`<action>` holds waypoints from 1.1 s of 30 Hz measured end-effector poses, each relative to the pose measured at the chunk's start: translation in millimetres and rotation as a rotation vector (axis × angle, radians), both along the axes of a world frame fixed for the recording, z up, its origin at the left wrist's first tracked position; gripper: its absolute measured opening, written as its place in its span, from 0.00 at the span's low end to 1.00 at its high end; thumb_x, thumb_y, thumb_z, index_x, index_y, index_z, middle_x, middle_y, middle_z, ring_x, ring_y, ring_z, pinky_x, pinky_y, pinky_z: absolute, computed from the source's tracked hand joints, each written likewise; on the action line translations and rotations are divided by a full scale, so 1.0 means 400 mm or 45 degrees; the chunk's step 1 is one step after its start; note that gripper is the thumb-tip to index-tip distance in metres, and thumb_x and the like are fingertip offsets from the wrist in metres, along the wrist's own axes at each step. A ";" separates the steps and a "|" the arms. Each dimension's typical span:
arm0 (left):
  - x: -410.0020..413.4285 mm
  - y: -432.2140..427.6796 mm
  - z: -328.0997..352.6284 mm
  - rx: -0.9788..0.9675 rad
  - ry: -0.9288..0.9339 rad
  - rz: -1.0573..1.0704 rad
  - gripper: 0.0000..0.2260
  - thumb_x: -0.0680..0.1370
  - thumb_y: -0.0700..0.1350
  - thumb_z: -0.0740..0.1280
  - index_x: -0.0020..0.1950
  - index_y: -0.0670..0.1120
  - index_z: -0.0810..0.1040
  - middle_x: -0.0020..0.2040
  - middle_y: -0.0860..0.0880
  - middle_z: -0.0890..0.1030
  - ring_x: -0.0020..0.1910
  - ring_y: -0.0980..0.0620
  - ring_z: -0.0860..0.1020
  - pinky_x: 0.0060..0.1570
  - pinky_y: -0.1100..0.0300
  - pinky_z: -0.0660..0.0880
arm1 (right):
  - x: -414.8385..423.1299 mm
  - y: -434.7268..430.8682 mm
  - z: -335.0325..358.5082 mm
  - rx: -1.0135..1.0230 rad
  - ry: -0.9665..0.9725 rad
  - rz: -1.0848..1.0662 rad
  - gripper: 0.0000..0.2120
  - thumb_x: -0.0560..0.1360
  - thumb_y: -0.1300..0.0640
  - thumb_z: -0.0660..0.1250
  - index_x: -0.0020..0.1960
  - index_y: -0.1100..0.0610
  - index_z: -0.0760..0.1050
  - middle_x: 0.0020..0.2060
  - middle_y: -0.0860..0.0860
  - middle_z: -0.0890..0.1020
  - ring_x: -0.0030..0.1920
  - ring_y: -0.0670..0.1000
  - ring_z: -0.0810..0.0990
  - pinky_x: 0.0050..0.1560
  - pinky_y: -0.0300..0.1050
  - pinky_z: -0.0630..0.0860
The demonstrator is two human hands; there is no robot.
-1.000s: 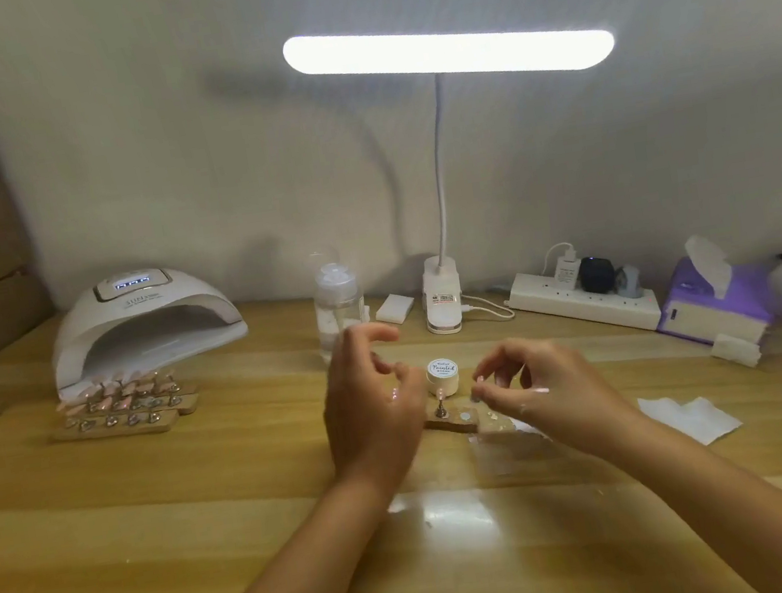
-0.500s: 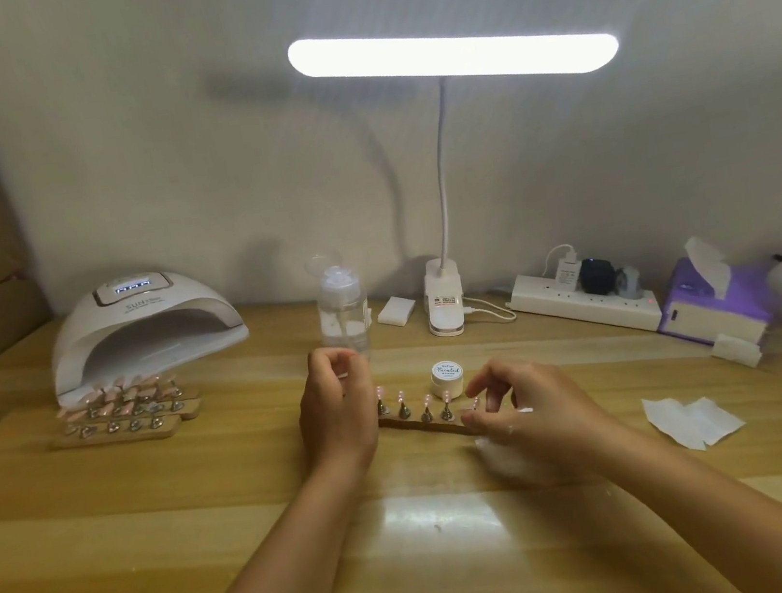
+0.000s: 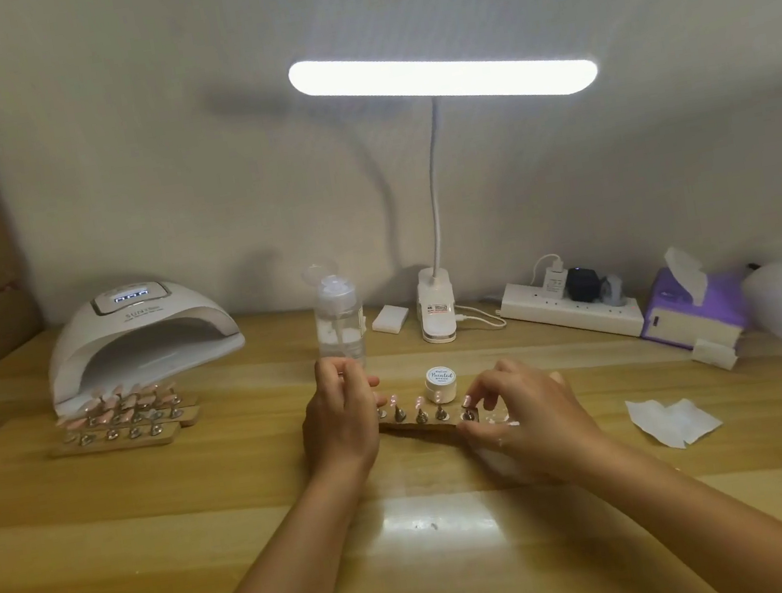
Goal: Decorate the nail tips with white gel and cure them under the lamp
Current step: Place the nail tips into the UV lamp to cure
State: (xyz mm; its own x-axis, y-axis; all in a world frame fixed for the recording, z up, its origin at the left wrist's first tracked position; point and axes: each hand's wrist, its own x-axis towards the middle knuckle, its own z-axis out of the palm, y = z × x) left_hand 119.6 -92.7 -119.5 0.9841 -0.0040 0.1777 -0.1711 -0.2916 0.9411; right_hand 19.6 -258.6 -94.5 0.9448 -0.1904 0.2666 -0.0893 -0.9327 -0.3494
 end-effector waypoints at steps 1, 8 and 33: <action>-0.002 0.001 0.002 -0.021 0.001 -0.003 0.09 0.79 0.53 0.53 0.45 0.54 0.71 0.40 0.60 0.82 0.36 0.66 0.78 0.37 0.62 0.67 | -0.007 -0.001 0.002 -0.010 -0.034 0.009 0.10 0.76 0.43 0.70 0.54 0.46 0.78 0.48 0.42 0.75 0.50 0.43 0.72 0.54 0.45 0.63; -0.008 0.006 0.006 -0.195 -0.077 -0.026 0.15 0.73 0.57 0.50 0.46 0.52 0.73 0.42 0.56 0.83 0.41 0.54 0.83 0.46 0.54 0.76 | -0.102 -0.090 0.064 0.118 -0.270 -0.042 0.08 0.72 0.47 0.76 0.49 0.47 0.82 0.42 0.42 0.78 0.41 0.39 0.74 0.42 0.41 0.68; -0.023 -0.109 0.010 -0.229 -0.152 -0.164 0.23 0.72 0.65 0.54 0.40 0.49 0.78 0.37 0.49 0.81 0.35 0.47 0.75 0.48 0.45 0.74 | -0.408 -0.591 -0.055 1.276 -0.841 -1.238 0.11 0.74 0.54 0.76 0.42 0.56 0.75 0.42 0.51 0.79 0.37 0.52 0.81 0.36 0.45 0.78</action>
